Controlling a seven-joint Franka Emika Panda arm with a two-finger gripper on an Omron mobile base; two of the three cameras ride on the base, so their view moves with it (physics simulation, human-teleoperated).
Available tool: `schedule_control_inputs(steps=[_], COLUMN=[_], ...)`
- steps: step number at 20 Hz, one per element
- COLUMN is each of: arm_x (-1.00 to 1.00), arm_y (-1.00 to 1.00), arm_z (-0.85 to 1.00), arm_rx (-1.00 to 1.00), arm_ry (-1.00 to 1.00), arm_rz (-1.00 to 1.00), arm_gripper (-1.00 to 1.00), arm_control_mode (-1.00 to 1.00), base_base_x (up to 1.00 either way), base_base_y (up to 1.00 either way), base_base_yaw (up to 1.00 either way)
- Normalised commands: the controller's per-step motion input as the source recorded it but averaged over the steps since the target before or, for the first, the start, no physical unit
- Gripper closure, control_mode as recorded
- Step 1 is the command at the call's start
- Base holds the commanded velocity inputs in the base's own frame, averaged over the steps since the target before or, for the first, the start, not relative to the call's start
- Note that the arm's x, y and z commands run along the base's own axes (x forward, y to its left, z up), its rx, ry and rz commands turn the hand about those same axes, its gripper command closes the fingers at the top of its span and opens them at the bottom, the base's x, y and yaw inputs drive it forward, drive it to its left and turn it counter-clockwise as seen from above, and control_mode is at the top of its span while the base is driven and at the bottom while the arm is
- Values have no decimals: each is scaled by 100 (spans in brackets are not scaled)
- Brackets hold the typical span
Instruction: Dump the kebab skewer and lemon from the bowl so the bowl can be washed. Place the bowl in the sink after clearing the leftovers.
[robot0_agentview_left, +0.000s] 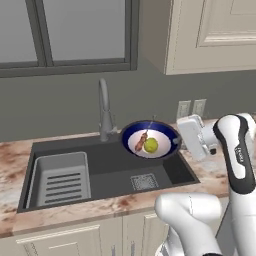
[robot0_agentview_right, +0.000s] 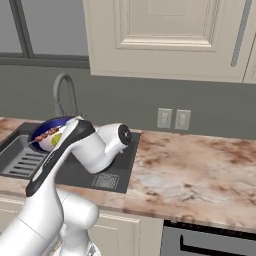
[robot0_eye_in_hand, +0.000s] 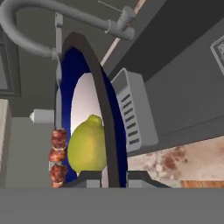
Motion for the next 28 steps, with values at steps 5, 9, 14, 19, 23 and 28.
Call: schedule_control_inputs(steps=[5,9,14,19,23,28], arm_x=[-6,0,4,28,41,53], arm_y=[98,100,100,75,43,18], arm_z=[0,-9,-24,-20,-5,-6], arm_rx=[-10,-14,-17,-19,-11,-8], arm_ry=[-11,-9,0,0,0,0], arm_rz=[2,0,0,0,0,-2], arm_gripper=[100,100,100,100,100,100], arm_control_mode=[-100,-100,-100,-100,-100,-100], base_base_x=[0,0,0,0,0,0], base_base_y=[0,0,0,0,0,0], base_base_yaw=[0,0,0,0,0,0])
